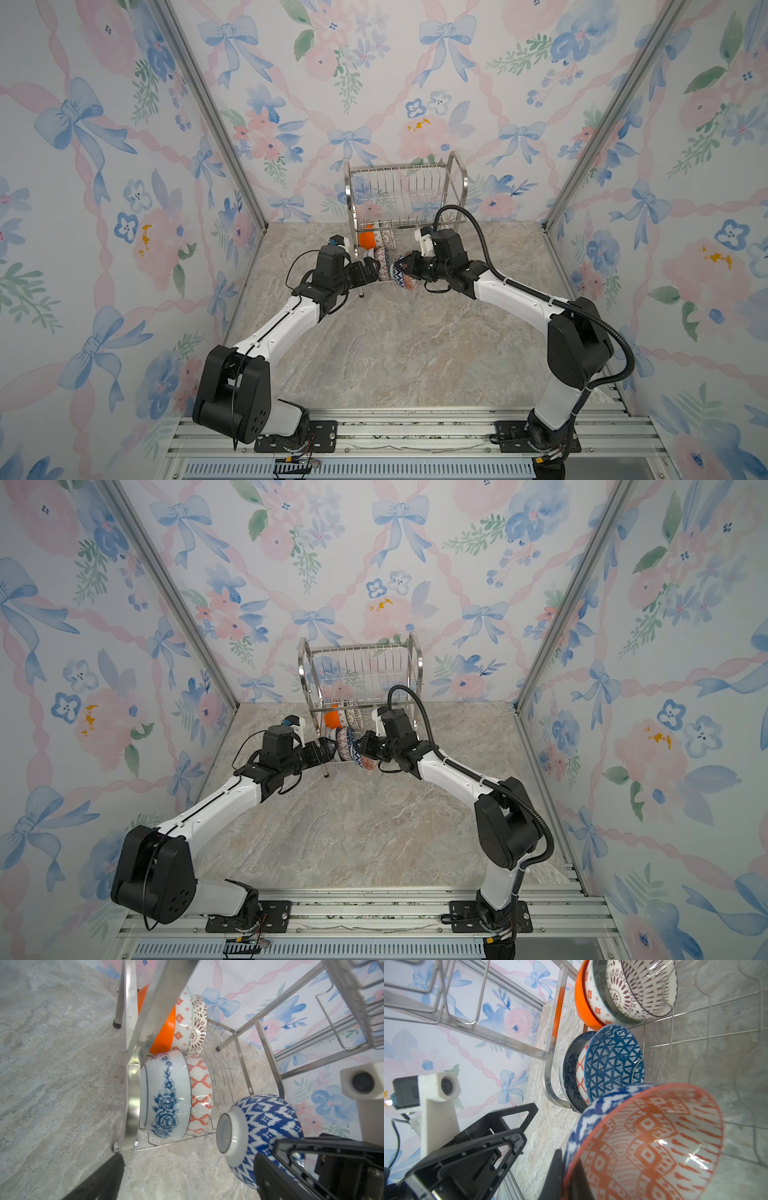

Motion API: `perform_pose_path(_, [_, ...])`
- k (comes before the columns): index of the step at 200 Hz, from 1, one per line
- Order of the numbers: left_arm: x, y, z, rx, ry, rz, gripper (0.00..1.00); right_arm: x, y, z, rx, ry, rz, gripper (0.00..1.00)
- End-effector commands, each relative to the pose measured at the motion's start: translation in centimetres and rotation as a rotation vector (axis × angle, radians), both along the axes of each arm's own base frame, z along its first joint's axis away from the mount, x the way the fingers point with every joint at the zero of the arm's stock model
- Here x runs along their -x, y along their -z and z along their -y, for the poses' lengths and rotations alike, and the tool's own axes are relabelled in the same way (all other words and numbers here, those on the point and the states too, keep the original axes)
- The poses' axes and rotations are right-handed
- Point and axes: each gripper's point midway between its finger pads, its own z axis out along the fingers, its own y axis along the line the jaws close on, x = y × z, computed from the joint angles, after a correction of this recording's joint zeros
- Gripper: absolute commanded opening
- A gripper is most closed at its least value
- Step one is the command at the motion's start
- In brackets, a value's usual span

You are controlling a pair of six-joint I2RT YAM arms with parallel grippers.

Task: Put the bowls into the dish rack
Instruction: 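Lift the orange-patterned bowl up to the rack front with the right gripper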

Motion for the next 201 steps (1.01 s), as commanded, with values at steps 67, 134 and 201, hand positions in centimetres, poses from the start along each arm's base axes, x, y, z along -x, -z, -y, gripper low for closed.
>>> perform_pose_path(67, [-2.2,1.9,-1.5,-0.071,-0.069,-0.043,0.91,-2.8,-2.9,0.3,-0.135,0.072,0.055,0.00])
perform_pose_path(134, [-3.4,3.0,-1.9,-0.080,-0.111,-0.070,0.60,-2.3,-3.1,1.5,-0.134,0.110,0.049,0.00])
perform_pose_path(201, [-3.2,4.0,-1.9,-0.077,-0.110,-0.095,0.43,-1.5,-3.0,3.0,-0.139,0.152,0.041,0.00])
